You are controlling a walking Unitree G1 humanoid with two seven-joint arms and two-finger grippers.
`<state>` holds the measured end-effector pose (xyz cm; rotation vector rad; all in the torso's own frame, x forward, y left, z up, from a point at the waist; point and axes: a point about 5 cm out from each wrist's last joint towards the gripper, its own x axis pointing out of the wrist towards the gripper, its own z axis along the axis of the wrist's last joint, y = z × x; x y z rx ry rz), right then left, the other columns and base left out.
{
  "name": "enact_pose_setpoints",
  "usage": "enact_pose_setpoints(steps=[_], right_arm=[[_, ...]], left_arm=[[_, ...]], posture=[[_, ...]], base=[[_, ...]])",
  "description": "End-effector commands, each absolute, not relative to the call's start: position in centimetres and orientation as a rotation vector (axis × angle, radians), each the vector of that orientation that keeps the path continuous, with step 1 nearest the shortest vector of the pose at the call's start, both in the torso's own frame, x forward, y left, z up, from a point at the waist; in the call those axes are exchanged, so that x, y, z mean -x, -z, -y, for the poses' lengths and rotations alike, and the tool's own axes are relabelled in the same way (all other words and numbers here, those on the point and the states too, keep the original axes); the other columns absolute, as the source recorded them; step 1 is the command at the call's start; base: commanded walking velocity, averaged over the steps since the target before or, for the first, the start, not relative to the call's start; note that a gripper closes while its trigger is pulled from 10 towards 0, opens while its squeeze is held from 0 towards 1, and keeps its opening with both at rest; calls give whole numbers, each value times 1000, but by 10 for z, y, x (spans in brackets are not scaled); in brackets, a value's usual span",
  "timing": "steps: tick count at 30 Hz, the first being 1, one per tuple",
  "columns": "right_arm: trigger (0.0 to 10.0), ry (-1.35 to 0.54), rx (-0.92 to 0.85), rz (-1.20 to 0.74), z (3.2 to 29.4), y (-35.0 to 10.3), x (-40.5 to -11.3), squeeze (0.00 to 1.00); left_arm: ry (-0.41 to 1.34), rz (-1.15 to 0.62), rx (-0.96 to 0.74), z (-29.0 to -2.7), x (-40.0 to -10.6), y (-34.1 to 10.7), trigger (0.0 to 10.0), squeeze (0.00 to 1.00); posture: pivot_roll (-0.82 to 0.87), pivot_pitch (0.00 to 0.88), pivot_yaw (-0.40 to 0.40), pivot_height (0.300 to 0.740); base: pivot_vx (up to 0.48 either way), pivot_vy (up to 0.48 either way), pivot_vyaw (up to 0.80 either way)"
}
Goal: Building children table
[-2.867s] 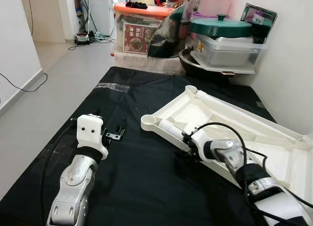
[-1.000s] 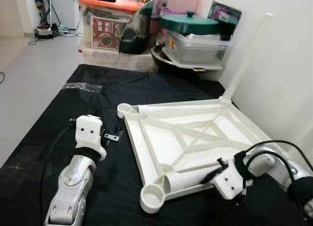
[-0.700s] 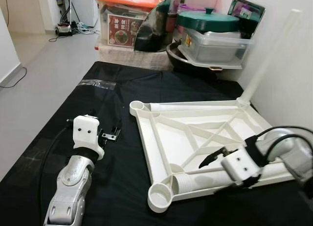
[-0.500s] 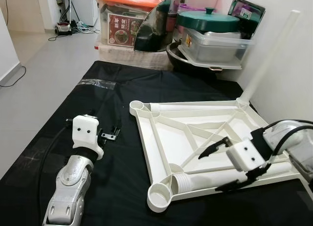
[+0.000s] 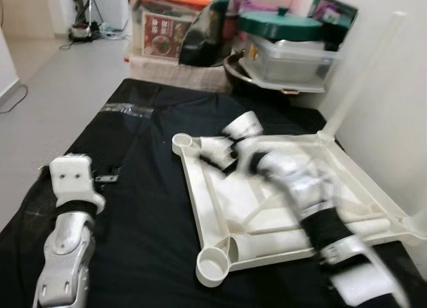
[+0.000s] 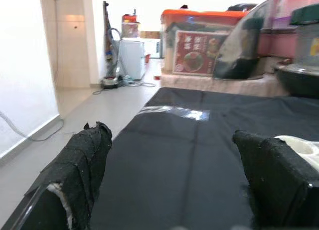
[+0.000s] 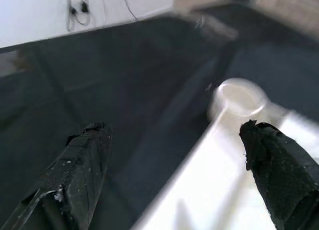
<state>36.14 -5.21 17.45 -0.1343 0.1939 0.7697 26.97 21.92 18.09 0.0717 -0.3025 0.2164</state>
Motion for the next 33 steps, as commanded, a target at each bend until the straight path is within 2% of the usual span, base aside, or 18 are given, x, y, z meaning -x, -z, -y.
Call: enact_pose_setpoints(steps=[1, 2, 6, 9, 16, 24, 25, 26, 27, 28, 32, 33], right_arm=[[10000, -684, 84, -275, 58, -164, -364, 63], [10000, -628, 23, -333, 51, -157, -365, 8], [10000, -533, -90, -438, 43, -143, -364, 0], [10000, -522, -97, -468, 38, -137, -360, 0], [10000, -548, -5, -543, 22, -125, -346, 0], [10000, -562, 35, -700, 25, -99, -338, 0], [9333, -551, 45, -722, 29, -93, -338, 0], [1686, -535, 56, -741, 35, -88, -338, 0], [1686, -535, 56, -741, 35, -88, -338, 0], [0, -521, 61, -747, 41, -84, -339, 0], [0, -536, 84, -740, 53, -80, -339, 0], [0, -603, 112, -715, 55, -83, -337, 0]], left_arm=[[-226, 281, -90, -218, -269, -178, 10000, 0], [-232, 279, -92, -218, -269, -177, 10000, 0], [-245, 270, -96, -220, -269, -176, 10000, 0], [-251, 265, -96, -221, -268, -175, 10000, 0], [-258, 246, -100, -220, -271, -171, 10000, 0], [-263, 226, -115, -220, -274, -170, 10000, 0], [-267, 222, -119, -221, -275, -169, 10000, 0], [-271, 218, -122, -221, -275, -168, 10000, 0], [-271, 218, -122, -221, -275, -168, 10000, 0], [-274, 216, -123, -222, -275, -168, 10000, 0], [-277, 212, -124, -222, -276, -167, 10000, 0], [-277, 209, -124, -222, -276, -166, 10000, 0]], posture=[[114, 0, -172, 740], [114, 0, -172, 740], [122, 0, -180, 740], [122, 0, -180, 740], [121, 0, -176, 740], [119, 0, -176, 740], [120, 0, -177, 740], [122, 0, -180, 740], [122, 0, -180, 740], [122, 0, -180, 740], [117, 0, -182, 740], [110, 0, -180, 740]], base=[[0, 0, 0], [0, 0, 0], [0, 0, 0], [0, 0, 0], [0, 0, 0], [0, 0, 0], [0, 0, 0], [0, 0, 0], [0, 0, 0], [0, 0, 0], [0, 0, 0], [0, 0, 0]])
